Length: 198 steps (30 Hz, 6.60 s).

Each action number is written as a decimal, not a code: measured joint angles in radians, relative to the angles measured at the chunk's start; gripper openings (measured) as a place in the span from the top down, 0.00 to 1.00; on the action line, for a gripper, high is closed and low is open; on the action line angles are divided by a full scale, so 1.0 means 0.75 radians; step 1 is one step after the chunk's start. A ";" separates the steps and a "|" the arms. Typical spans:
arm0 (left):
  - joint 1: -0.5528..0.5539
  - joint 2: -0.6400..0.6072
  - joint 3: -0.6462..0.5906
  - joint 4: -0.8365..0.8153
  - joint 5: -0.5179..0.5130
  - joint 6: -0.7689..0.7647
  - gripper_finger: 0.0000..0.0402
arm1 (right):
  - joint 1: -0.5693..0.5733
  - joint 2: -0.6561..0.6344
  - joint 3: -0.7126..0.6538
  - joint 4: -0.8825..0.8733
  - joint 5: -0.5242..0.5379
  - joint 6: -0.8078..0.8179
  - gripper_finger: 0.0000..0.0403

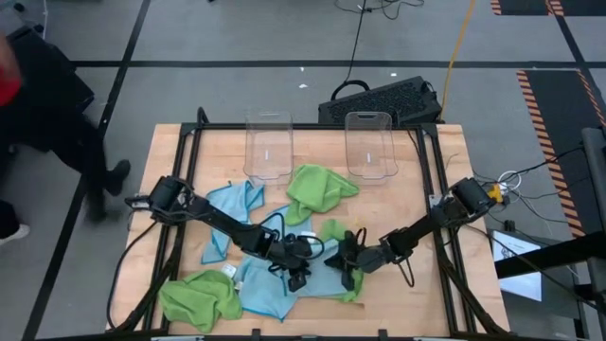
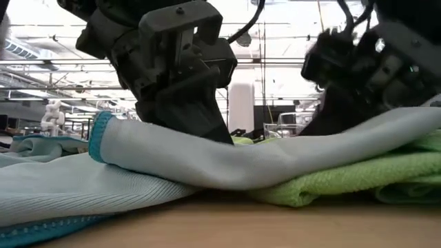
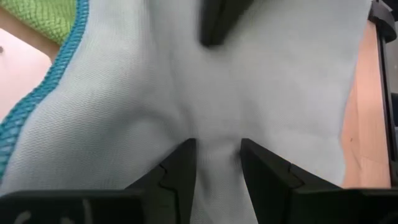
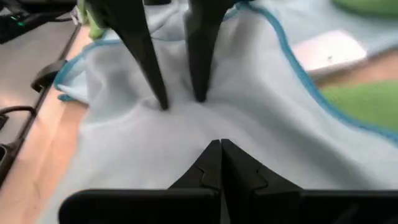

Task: Fold microfiber towels
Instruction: Fold the right blue microfiber towel

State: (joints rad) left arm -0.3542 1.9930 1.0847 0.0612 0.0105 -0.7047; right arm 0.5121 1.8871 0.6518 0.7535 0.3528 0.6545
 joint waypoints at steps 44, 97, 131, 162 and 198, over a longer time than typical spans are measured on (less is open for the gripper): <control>-0.292 -0.318 -0.003 -0.173 -0.082 -2.096 0.54 | -0.126 -1.372 -0.069 -1.261 -0.343 -0.390 1.00; -0.251 -0.053 -0.003 -0.051 -0.155 -1.895 0.76 | -0.134 -1.421 -0.094 -1.268 -0.326 -0.154 1.00; -0.225 -0.056 -0.004 0.063 -0.061 -1.863 0.75 | -0.135 -1.266 -0.094 -1.197 -0.332 -0.014 1.00; -0.149 -0.149 -0.003 -0.045 0.042 -1.731 0.85 | -0.133 -1.267 -0.094 -1.201 -0.406 -0.046 1.00; -0.088 -0.149 -0.003 0.034 0.219 -1.834 0.66 | -0.133 -1.267 -0.094 -1.222 -0.443 -0.061 1.00</control>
State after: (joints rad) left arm -0.4202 1.8816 1.0824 0.0869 0.1744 -2.0806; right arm 0.4122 0.9371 0.5812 -0.1627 0.0204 0.6088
